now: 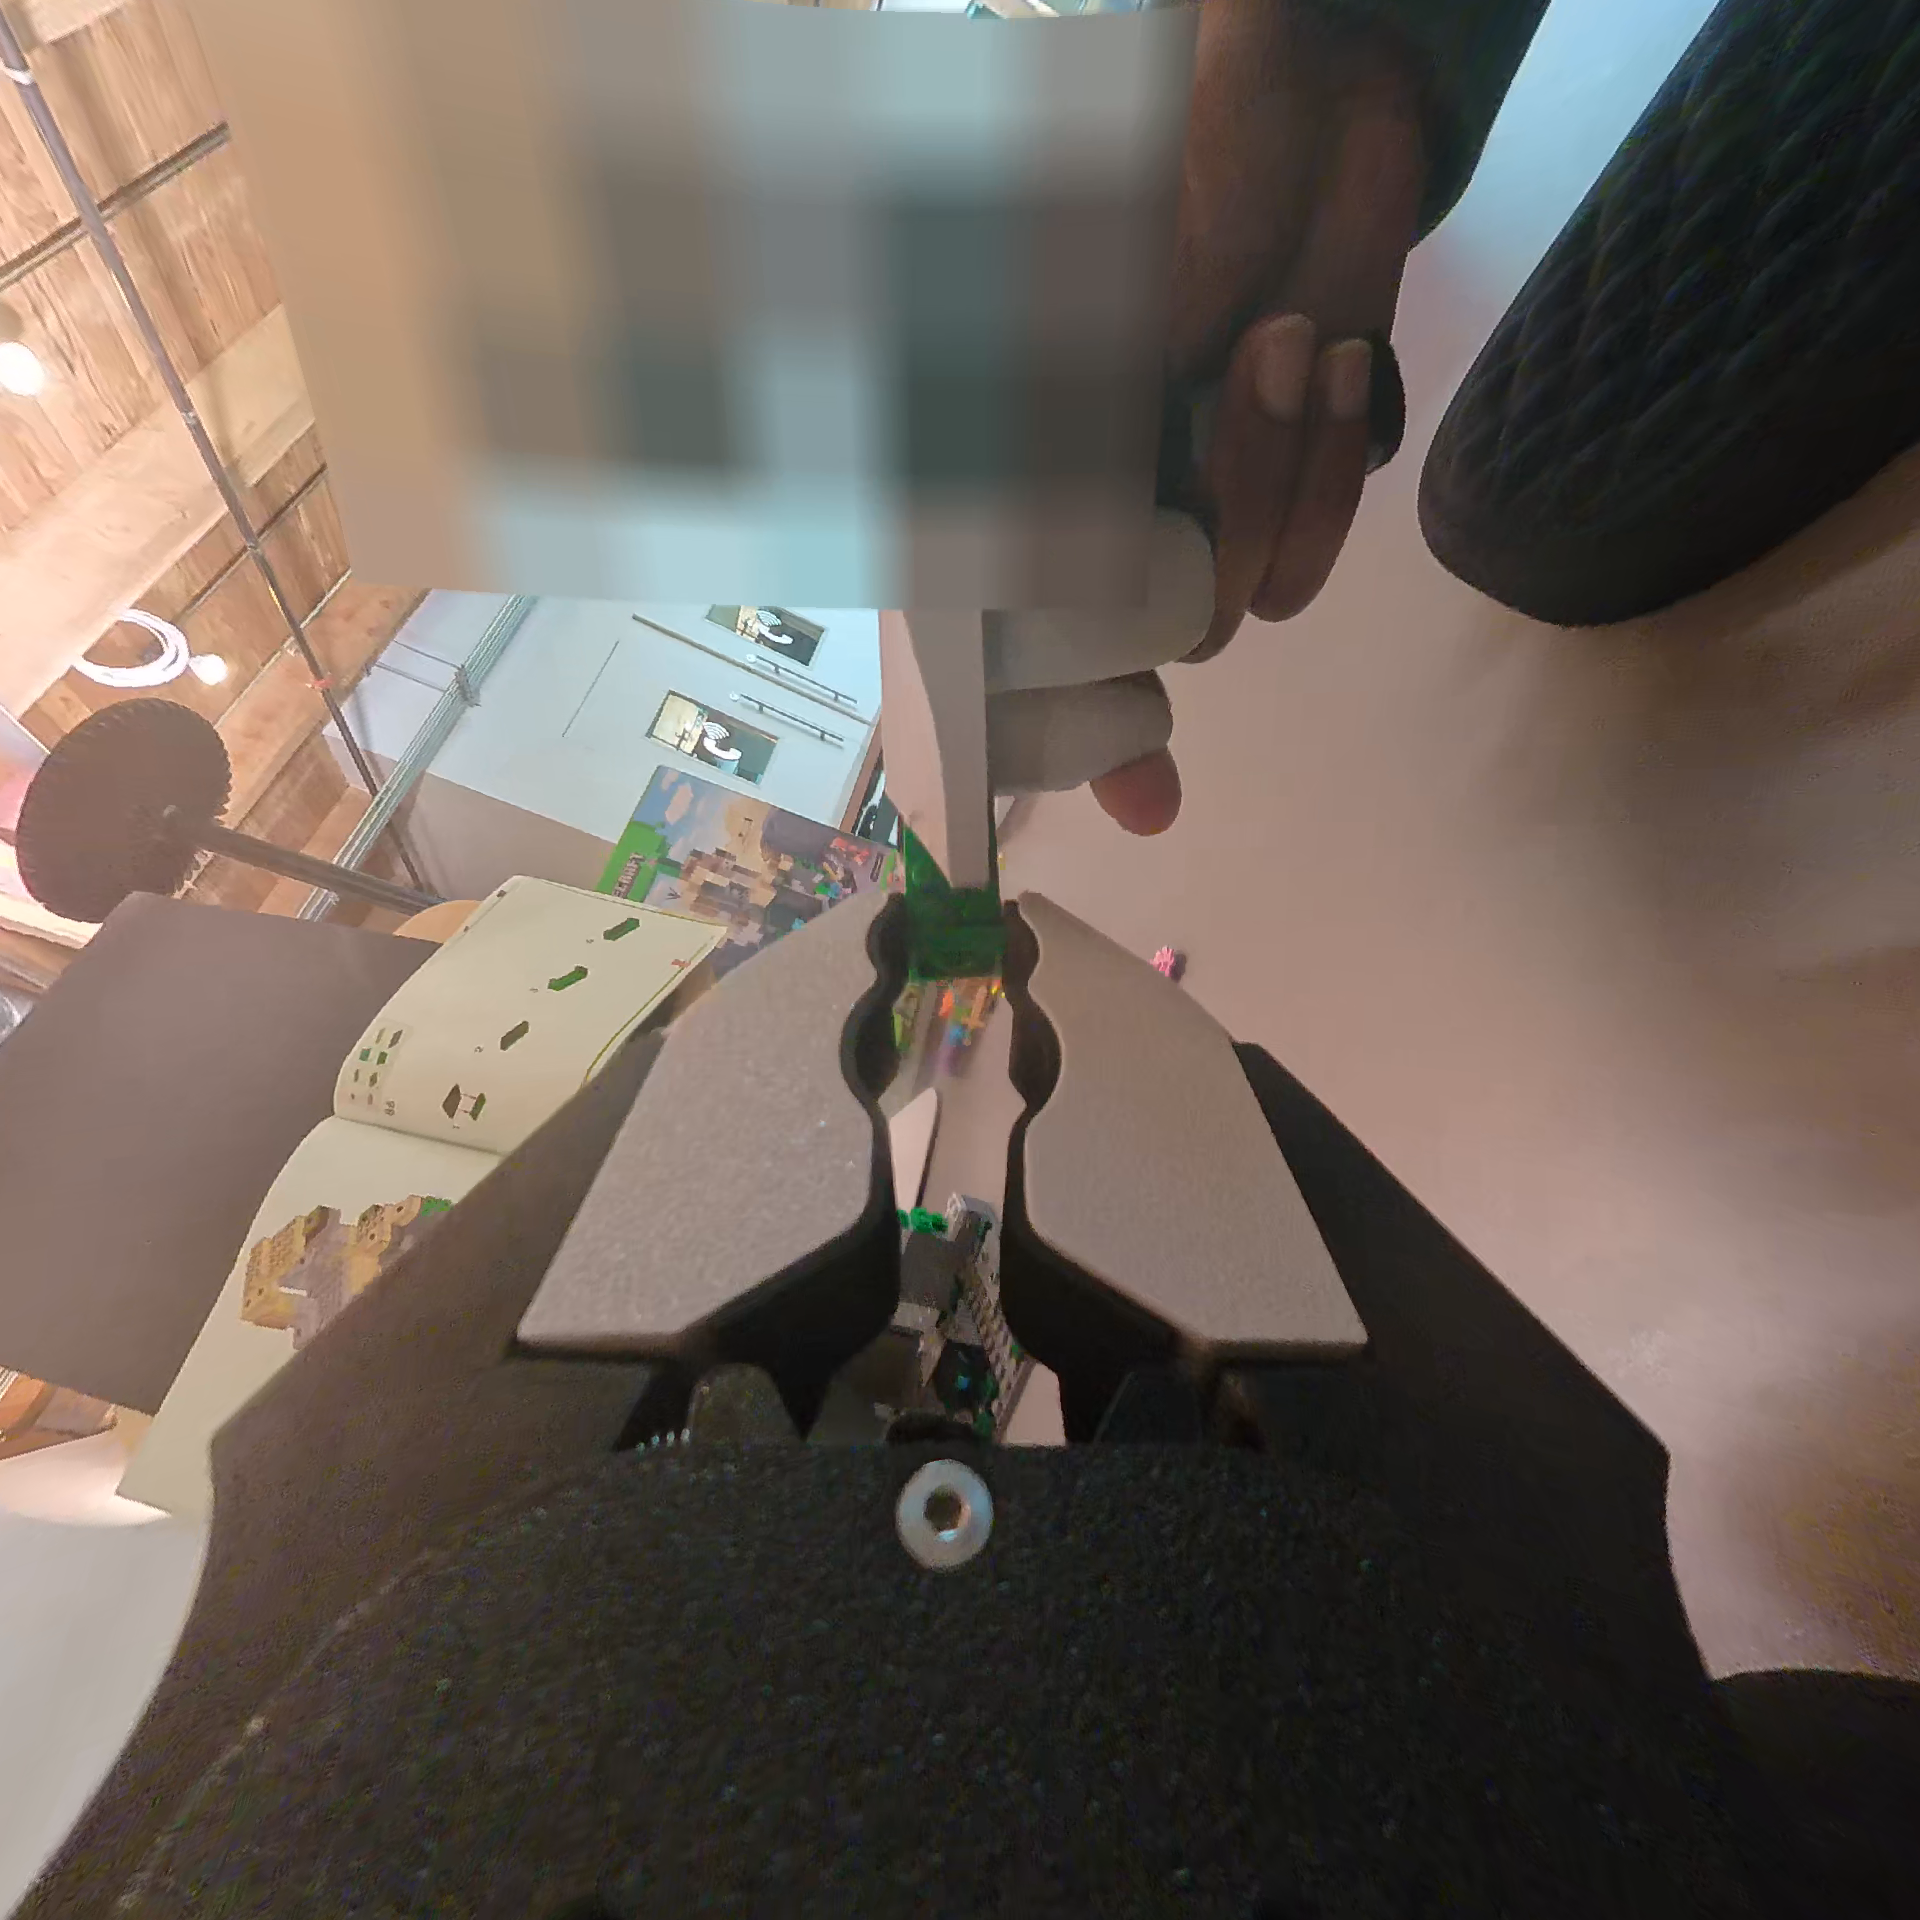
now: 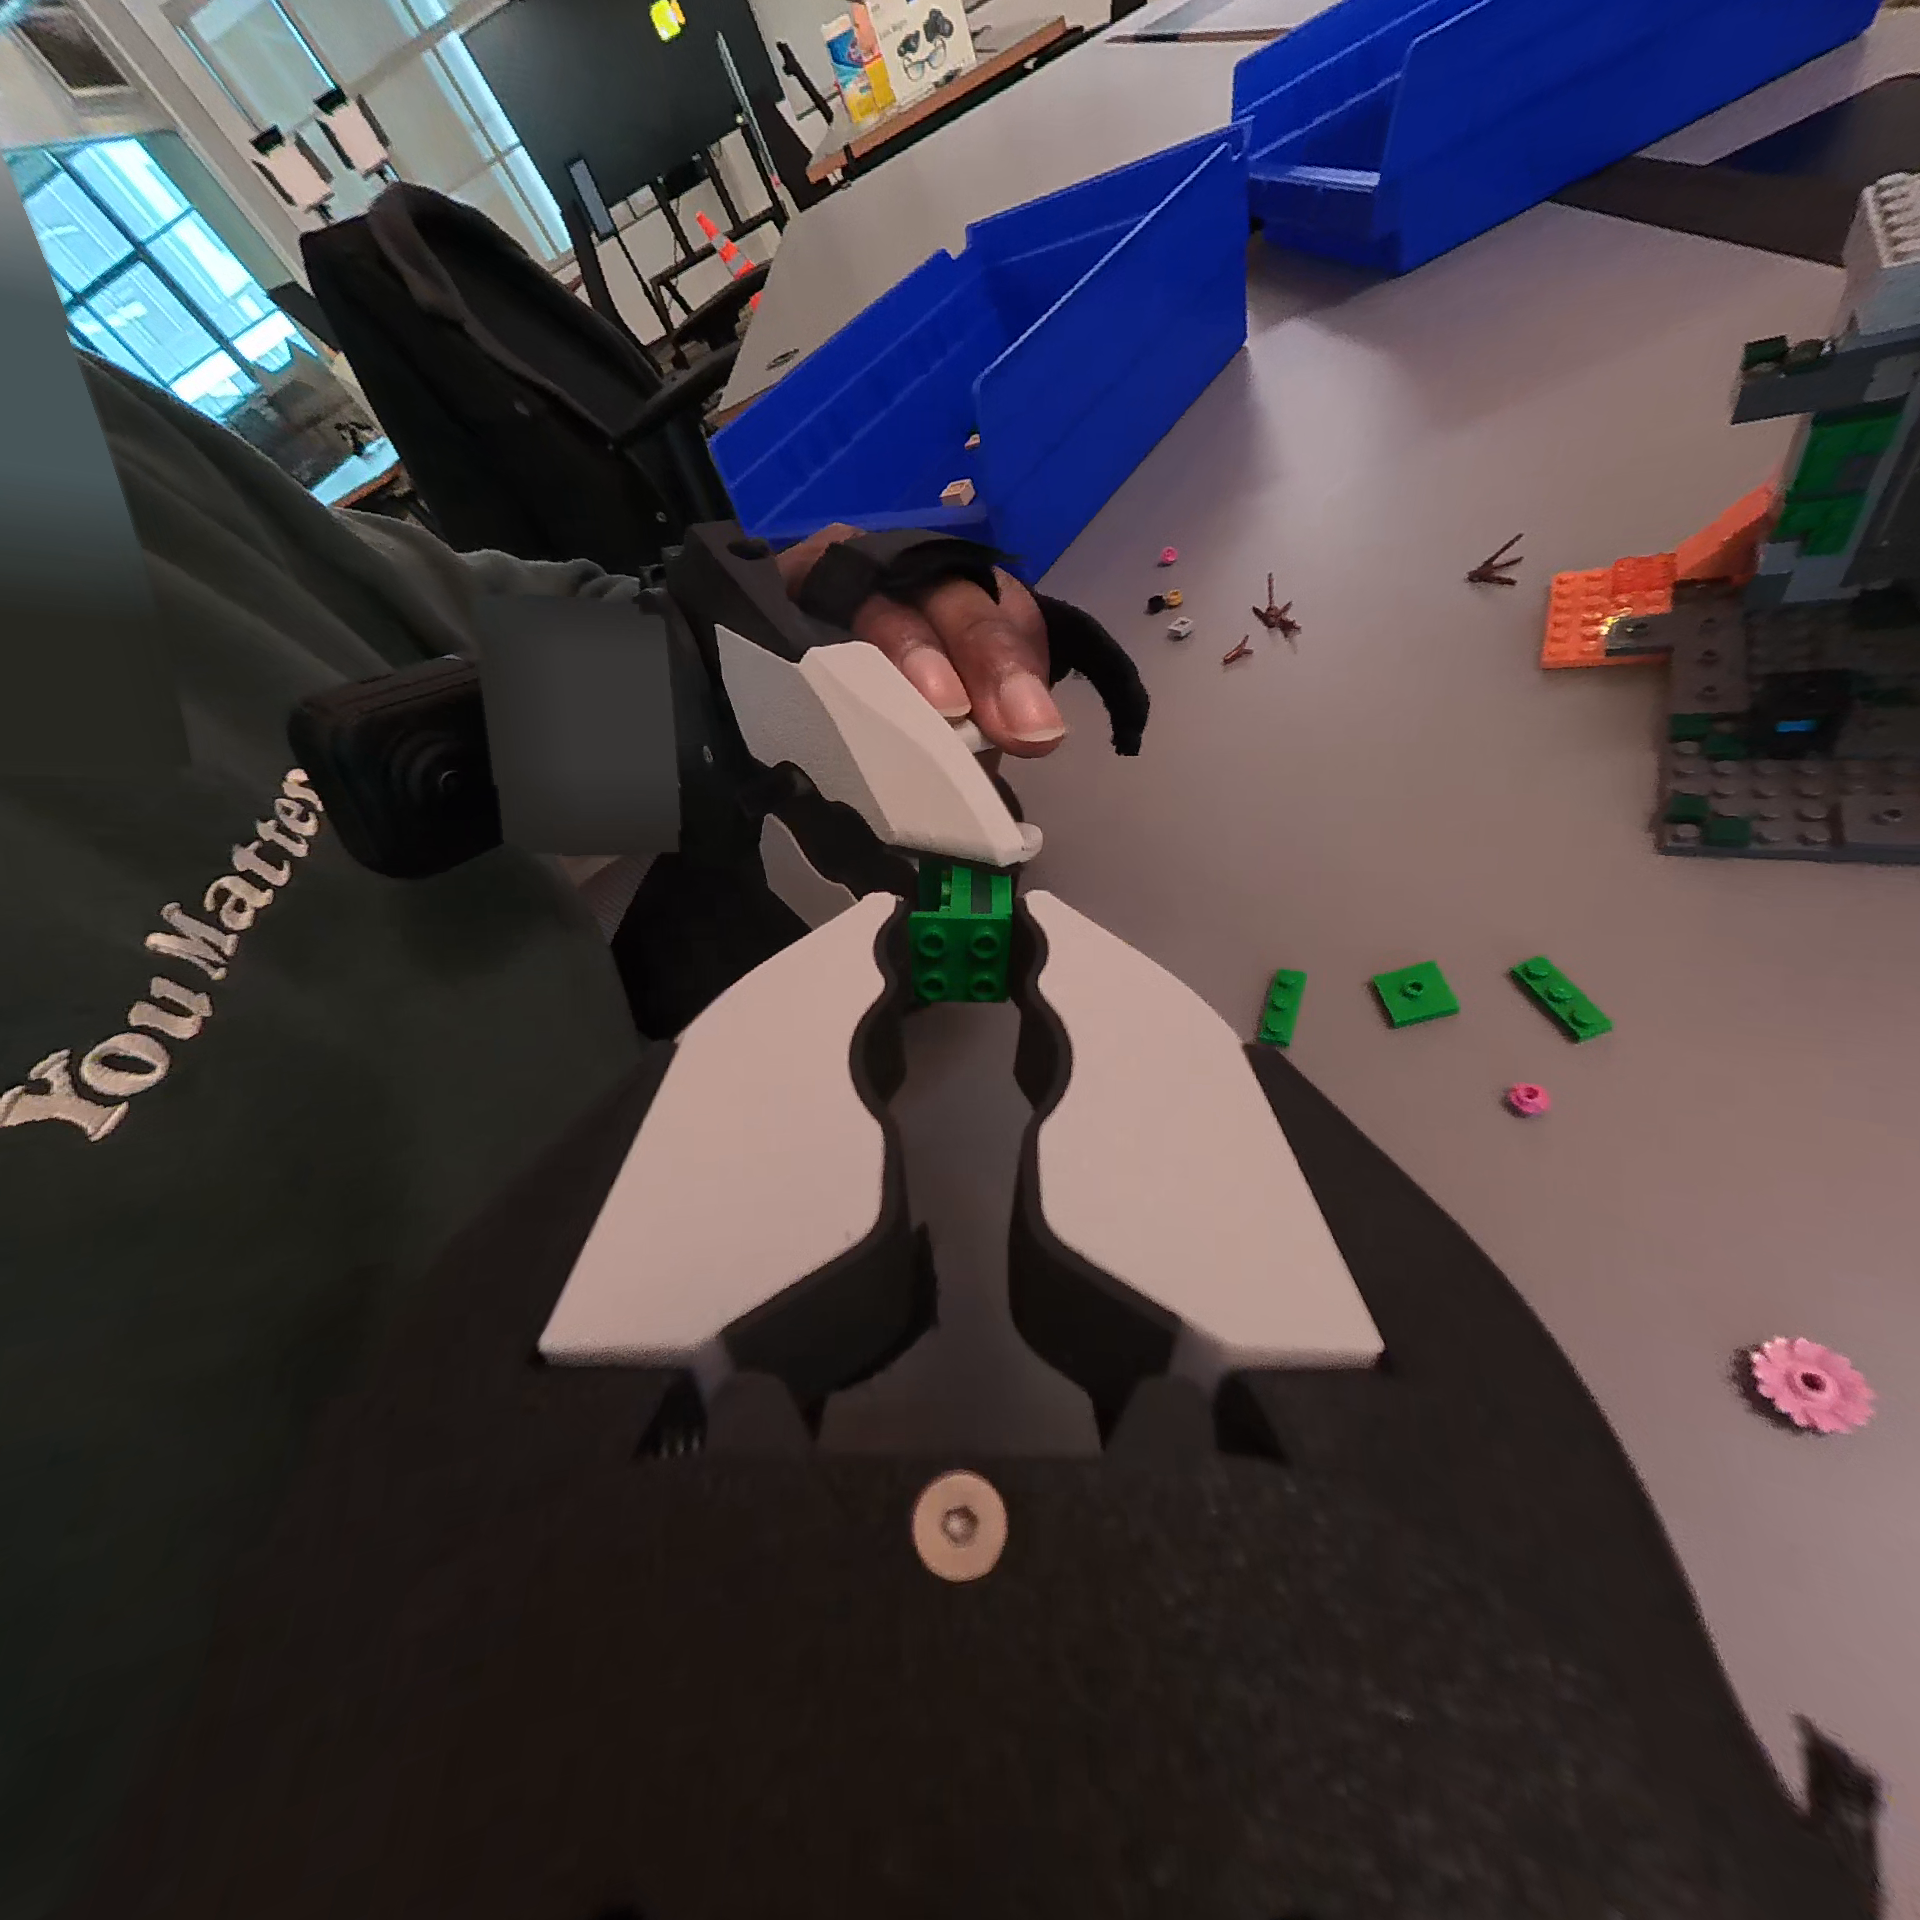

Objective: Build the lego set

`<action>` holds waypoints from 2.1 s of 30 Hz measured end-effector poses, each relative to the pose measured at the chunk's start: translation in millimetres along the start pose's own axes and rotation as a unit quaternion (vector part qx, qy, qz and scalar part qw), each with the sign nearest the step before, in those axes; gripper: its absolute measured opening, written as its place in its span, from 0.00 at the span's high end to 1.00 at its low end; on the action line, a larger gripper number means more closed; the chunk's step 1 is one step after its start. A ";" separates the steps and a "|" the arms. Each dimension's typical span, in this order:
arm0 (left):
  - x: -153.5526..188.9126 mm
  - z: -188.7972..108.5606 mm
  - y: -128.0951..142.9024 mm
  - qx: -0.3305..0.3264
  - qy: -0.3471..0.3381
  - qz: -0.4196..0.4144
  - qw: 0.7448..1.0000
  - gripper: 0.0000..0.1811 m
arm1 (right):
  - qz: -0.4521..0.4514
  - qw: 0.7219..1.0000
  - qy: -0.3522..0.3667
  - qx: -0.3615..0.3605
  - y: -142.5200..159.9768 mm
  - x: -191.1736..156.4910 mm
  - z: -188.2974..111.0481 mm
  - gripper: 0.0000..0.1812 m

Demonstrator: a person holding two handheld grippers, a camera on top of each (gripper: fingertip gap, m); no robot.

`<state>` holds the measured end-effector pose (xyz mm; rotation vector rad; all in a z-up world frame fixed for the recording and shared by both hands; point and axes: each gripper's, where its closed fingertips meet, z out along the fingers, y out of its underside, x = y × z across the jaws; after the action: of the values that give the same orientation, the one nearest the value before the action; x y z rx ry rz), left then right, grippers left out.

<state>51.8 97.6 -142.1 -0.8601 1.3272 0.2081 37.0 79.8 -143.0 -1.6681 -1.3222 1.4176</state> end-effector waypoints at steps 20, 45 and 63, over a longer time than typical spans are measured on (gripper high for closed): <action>-1.4 -1.6 -9.6 0.019 -0.001 -0.007 1.000 0.91 | 0.034 0.994 -0.093 0.044 -10.6 -5.2 -26.4 1.00; 5.4 1.0 -7.5 0.023 0.060 -0.121 0.991 0.91 | 0.009 0.996 -0.053 0.068 -11.2 -0.2 -28.7 1.00; 37.1 24.3 16.2 -0.088 0.302 -0.358 0.879 0.91 | -0.259 0.957 0.079 -0.107 26.7 43.0 -28.4 0.84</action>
<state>70.9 112.3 -182.8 -1.6002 1.4643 -0.5783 70.0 115.1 -175.1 -1.3805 -1.7047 0.8423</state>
